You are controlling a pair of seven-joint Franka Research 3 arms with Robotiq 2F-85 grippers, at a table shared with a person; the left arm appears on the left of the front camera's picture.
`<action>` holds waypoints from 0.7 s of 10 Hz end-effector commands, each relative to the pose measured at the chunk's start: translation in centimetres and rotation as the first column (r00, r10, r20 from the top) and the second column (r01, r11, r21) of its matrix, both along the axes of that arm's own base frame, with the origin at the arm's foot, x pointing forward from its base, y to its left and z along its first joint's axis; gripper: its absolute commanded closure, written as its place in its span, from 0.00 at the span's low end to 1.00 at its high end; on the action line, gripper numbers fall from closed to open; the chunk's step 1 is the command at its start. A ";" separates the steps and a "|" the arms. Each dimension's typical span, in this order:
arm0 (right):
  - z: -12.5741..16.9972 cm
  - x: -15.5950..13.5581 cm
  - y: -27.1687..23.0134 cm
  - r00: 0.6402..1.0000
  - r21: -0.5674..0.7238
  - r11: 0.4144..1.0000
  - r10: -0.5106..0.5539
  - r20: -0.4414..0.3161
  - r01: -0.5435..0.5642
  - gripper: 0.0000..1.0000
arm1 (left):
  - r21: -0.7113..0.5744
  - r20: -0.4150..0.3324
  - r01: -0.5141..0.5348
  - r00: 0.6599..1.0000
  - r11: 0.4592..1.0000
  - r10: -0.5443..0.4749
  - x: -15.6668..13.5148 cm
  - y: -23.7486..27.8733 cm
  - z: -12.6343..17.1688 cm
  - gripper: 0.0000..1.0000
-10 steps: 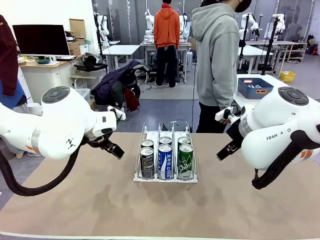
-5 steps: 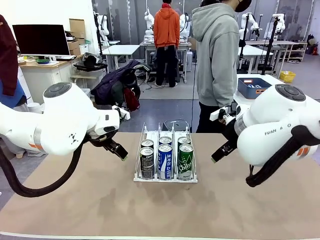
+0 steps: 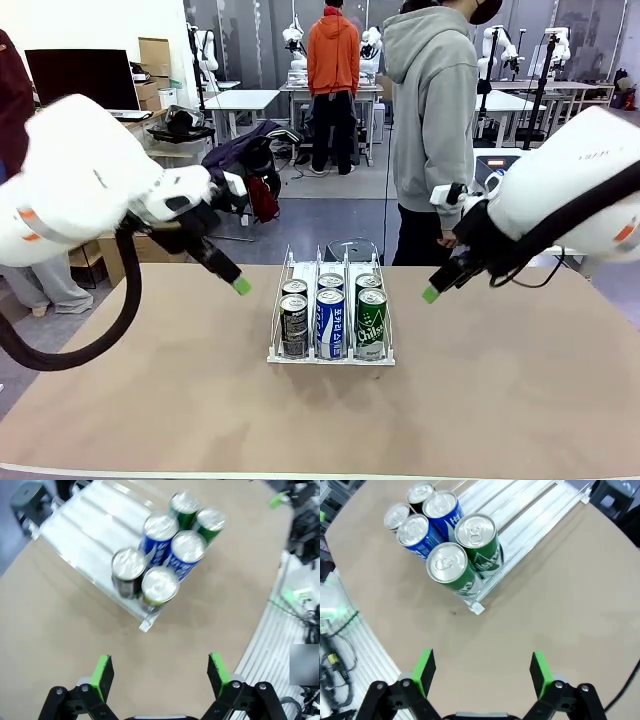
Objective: Fill the beverage cans into the dispenser.
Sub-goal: Pick up the Sprite handed by the human.
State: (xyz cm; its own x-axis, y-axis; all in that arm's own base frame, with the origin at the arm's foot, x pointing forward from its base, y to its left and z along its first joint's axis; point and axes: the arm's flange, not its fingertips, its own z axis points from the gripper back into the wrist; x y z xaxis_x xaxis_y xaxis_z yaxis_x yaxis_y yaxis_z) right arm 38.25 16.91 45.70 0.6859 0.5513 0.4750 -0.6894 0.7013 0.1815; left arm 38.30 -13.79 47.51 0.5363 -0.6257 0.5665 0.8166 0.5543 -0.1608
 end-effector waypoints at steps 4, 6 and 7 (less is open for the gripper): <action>2.6 1.2 -6.0 0.996 0.182 0.980 0.083 -0.015 -0.079 0.00 | -0.133 0.037 -0.008 0.999 0.991 0.013 2.4 5.0 1.1 0.00; 3.2 0.4 -5.1 0.998 0.161 0.985 0.066 -0.006 -0.064 0.00 | -0.138 0.039 0.006 0.999 0.990 0.000 1.8 5.1 1.9 0.00; 3.2 0.4 -5.1 0.998 0.161 0.985 0.066 -0.006 -0.064 0.00 | -0.138 0.039 0.006 0.999 0.990 0.000 1.8 5.1 1.9 0.00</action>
State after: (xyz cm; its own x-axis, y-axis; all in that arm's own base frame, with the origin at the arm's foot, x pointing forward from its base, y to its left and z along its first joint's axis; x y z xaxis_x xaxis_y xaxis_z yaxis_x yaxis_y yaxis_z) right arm 38.97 10.89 48.68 0.6607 0.5152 0.5459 -0.7234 0.6312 0.2799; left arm 40.27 -8.68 49.02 0.5262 -0.5510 0.6477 0.8116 0.5529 -0.1890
